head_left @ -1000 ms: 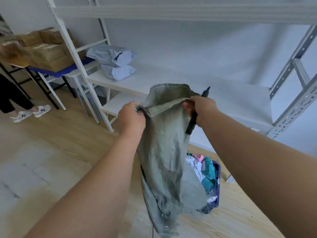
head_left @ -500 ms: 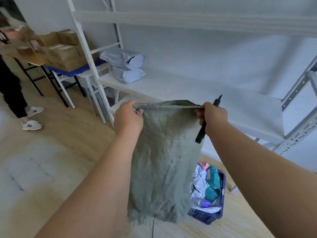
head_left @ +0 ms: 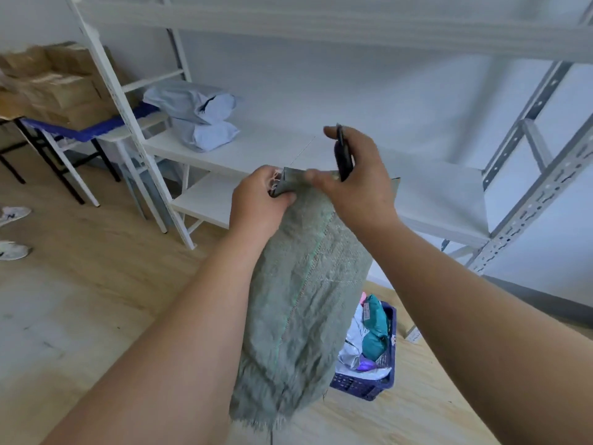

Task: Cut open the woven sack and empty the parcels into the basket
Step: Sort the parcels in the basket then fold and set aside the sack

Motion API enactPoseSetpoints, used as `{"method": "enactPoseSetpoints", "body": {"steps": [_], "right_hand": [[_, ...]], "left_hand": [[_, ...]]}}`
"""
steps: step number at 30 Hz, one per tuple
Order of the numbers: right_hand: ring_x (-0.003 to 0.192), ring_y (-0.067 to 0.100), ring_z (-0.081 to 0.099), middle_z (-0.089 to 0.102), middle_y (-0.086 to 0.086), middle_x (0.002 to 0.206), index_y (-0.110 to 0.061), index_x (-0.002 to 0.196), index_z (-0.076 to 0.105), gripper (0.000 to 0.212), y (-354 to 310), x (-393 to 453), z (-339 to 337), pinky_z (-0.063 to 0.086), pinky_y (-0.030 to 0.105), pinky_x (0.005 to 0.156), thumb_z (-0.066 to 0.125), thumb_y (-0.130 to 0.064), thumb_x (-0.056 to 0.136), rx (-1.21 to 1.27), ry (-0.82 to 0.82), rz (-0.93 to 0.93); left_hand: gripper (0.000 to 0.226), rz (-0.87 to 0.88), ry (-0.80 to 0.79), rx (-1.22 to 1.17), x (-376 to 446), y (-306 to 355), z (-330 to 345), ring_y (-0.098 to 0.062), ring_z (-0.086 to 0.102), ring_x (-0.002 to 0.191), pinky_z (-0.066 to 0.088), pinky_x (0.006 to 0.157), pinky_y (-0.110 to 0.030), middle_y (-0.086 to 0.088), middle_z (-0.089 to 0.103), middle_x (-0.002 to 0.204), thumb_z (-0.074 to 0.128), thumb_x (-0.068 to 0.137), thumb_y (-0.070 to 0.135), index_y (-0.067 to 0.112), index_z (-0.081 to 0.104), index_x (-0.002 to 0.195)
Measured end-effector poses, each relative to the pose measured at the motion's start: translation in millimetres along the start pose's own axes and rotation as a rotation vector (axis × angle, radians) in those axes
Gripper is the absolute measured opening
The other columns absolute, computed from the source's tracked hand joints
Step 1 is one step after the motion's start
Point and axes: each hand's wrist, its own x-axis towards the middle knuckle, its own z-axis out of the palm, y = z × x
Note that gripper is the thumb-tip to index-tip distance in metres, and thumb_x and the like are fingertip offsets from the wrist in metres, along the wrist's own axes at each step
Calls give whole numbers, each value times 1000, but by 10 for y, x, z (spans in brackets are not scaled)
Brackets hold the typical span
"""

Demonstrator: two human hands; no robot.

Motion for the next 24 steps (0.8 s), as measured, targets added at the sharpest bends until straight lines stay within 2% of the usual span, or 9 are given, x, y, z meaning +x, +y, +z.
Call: {"method": "enactPoseSetpoints", "body": {"steps": [2,4,8,11,14,16,19,21,24], "right_hand": [[78,7,64,58,-8,119,-26,134,50,65,23,-20,-70,54,24,67,79,-25,77,58,-247,112],[54,9,58,64,-2,96,-21,126,57,49,125,-70,-149,51,25,53,77,-22,80,46,-380,239],[58,16,52,56,-4,68,-22,90,59,13,309,-151,-310,44,30,61,70,-23,84,-66,-123,293],[53,15,50,53,-1,64,-14,94,57,12,286,-174,-570,45,29,56,67,-17,87,97,-21,328],[46,9,46,48,2,61,-12,95,56,8,216,-193,-884,44,22,49,63,-11,91,261,-8,325],[47,9,46,47,3,61,-16,92,56,8,211,-182,-1079,42,21,49,61,-9,92,330,35,313],[53,10,50,52,1,67,-13,97,57,8,295,-187,-1324,45,22,52,60,-8,92,336,123,307],[64,11,60,61,2,80,-15,108,57,18,427,-208,-1432,51,23,59,60,-9,91,314,134,338],[106,17,63,53,4,131,-34,133,48,50,750,-337,-1534,59,33,78,59,-11,90,117,241,324]], "left_hand": [[29,22,-78,-95,-35,46,86,-20,68,89,54,83,-44,0,72,92,76,70,20,26,61,95],[35,53,-169,-192,-60,65,177,-14,69,86,56,83,-38,3,72,91,73,74,5,25,61,100],[47,86,-254,-300,-217,36,346,-4,64,95,48,86,-19,10,67,102,75,78,6,30,55,112],[66,-55,-385,-181,-392,-278,491,-6,57,111,44,96,-27,12,60,119,83,71,25,32,47,126],[76,-265,-592,-9,-622,-632,662,-12,60,108,49,95,-39,11,60,119,86,63,38,30,48,129],[69,-322,-649,39,-744,-771,792,-14,60,105,49,88,-32,7,63,116,84,67,36,28,52,127],[49,-344,-718,95,-891,-826,974,-13,58,96,43,74,-22,3,63,109,77,79,21,17,58,124],[42,-359,-769,116,-997,-798,1134,-16,57,99,44,85,-28,-1,63,110,73,84,19,14,58,123],[37,-358,-786,92,-1167,-651,1452,-21,60,105,46,94,-37,-3,65,112,70,86,27,16,60,120]]}}
